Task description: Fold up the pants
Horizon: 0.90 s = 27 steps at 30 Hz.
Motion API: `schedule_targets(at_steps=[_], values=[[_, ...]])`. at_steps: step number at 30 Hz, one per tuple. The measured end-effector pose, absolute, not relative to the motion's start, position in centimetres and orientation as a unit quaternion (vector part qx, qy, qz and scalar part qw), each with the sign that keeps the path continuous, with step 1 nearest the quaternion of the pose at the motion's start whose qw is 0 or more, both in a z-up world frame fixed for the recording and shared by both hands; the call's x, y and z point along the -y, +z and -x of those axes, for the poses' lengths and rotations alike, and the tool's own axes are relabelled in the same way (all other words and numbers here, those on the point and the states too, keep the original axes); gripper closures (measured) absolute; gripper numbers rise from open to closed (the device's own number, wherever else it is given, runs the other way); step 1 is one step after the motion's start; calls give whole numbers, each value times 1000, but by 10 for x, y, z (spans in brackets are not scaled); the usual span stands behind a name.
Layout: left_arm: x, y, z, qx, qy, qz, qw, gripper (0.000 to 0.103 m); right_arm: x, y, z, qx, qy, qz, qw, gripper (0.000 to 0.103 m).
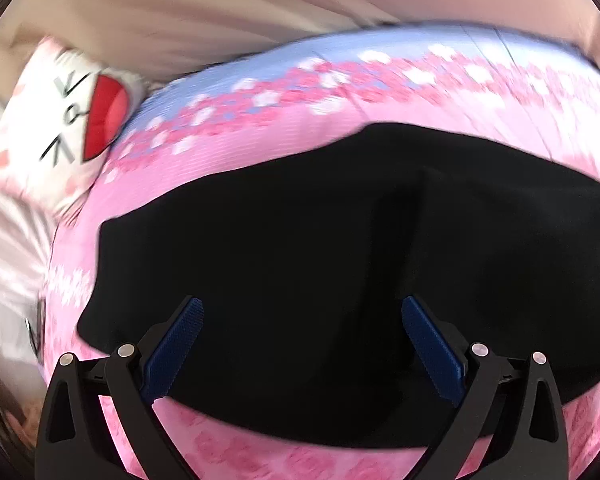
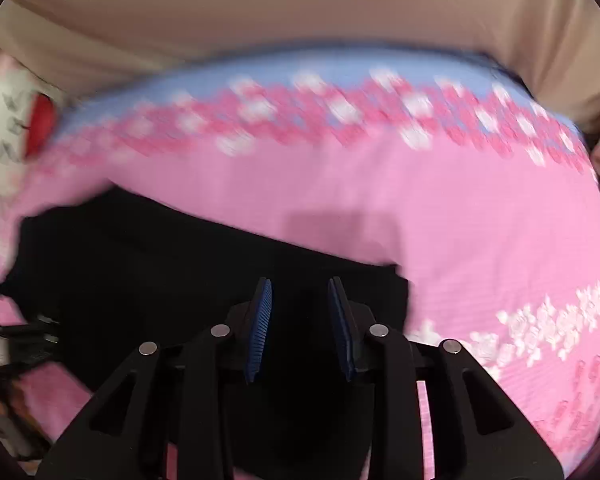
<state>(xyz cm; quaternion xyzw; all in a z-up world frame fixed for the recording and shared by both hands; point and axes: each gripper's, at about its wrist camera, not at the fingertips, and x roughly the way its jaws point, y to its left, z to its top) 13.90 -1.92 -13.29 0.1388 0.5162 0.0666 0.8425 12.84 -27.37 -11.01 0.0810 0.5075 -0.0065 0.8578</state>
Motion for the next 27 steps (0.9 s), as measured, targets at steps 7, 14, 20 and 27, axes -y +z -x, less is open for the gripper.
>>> schedule_targets(at_steps=[7,14,20,27], values=[[-62,-125,-102,-529,131,-94,833,5,142,-128,-132,-534,113,-13,838,67],[-110,-129,-86,-538,148,-66,827,5,64,-160,-143,-545,118,97,824,57],[-128,-128,-83,-536,137,-61,831,5,62,-164,-148,-544,117,88,826,67],[-144,-127,-86,-532,127,-54,836,5,30,-165,-137,-559,144,92,811,85]])
